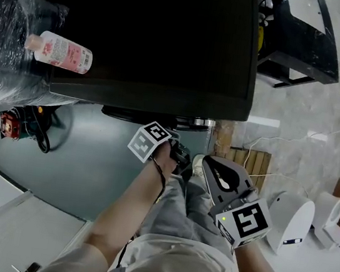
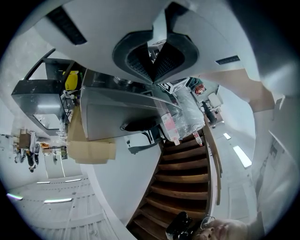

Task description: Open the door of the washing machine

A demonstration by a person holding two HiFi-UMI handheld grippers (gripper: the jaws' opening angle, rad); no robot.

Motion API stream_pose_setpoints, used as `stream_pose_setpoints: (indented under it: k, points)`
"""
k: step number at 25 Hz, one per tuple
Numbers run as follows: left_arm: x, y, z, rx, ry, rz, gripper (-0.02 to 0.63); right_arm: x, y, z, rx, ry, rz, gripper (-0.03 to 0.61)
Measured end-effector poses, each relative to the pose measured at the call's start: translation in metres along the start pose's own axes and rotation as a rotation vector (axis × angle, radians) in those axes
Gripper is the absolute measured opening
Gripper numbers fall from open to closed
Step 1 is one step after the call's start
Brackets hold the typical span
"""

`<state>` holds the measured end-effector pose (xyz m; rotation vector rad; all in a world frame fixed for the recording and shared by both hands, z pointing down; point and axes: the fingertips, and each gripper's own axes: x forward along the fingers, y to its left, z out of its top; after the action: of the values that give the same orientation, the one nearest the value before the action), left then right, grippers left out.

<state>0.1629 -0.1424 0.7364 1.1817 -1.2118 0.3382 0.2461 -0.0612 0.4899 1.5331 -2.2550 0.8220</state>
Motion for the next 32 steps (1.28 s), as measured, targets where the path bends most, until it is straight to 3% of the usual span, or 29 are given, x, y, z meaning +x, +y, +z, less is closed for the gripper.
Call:
stream_pose_setpoints:
  k: [13,23,32]
  points:
    - [-0.013,0.016,-0.010,0.099,-0.051,-0.012,0.238,0.000,0.003,-0.010,0.000,0.009,0.037,0.023]
    - [-0.045,0.070,-0.037,0.201,0.096,-0.062,0.230,0.006,0.038,-0.017,-0.045,0.039,0.129,0.023]
    - [-0.068,0.112,-0.041,0.370,0.171,-0.102,0.236,0.028,0.092,-0.024,-0.118,0.076,0.251,0.023]
